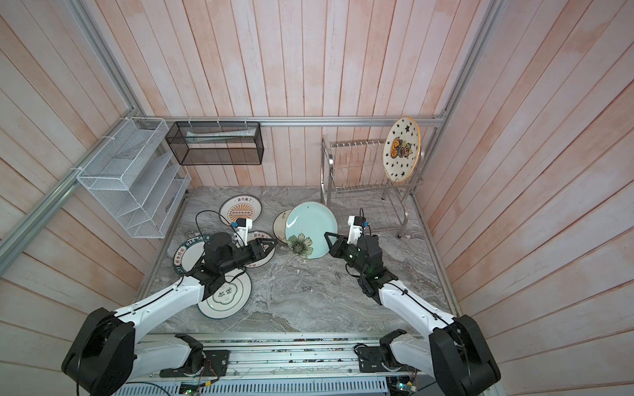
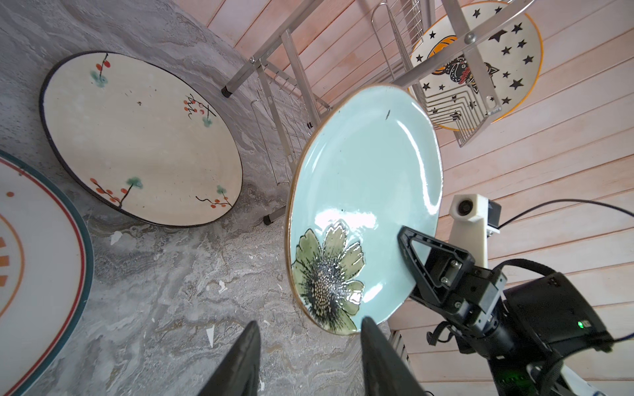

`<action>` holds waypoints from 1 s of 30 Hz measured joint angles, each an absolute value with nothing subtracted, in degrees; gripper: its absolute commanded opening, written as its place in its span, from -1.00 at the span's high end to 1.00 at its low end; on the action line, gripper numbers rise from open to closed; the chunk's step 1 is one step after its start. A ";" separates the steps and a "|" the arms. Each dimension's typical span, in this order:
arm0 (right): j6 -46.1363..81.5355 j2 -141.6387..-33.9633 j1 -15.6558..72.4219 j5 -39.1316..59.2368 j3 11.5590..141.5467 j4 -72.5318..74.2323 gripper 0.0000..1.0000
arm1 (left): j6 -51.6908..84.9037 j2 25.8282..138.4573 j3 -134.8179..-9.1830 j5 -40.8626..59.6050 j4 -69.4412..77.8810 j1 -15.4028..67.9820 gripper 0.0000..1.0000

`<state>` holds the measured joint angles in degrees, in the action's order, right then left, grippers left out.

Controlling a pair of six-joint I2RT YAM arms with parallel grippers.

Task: Load the plates into the dish rack
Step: 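Carry the green plate up toward the dish rack with the right gripper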

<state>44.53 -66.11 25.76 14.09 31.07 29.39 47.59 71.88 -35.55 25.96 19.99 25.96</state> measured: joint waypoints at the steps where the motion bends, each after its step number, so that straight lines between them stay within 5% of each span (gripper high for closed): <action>1: 44.36 -66.11 25.61 14.68 31.99 28.95 1.00 | 47.59 71.88 -35.55 25.93 20.01 25.96 0.03; 17: 44.86 -66.83 21.58 23.33 51.68 26.94 1.00 | 47.57 71.88 -35.55 25.47 19.94 25.96 0.03; 30: 44.77 -70.02 7.97 22.09 65.41 29.19 1.00 | 47.62 71.88 -35.48 25.26 19.99 25.96 0.03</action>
<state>44.77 -70.02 7.97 22.09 65.41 29.19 47.62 71.88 -35.48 25.26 19.99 25.96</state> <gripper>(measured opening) 0.139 0.487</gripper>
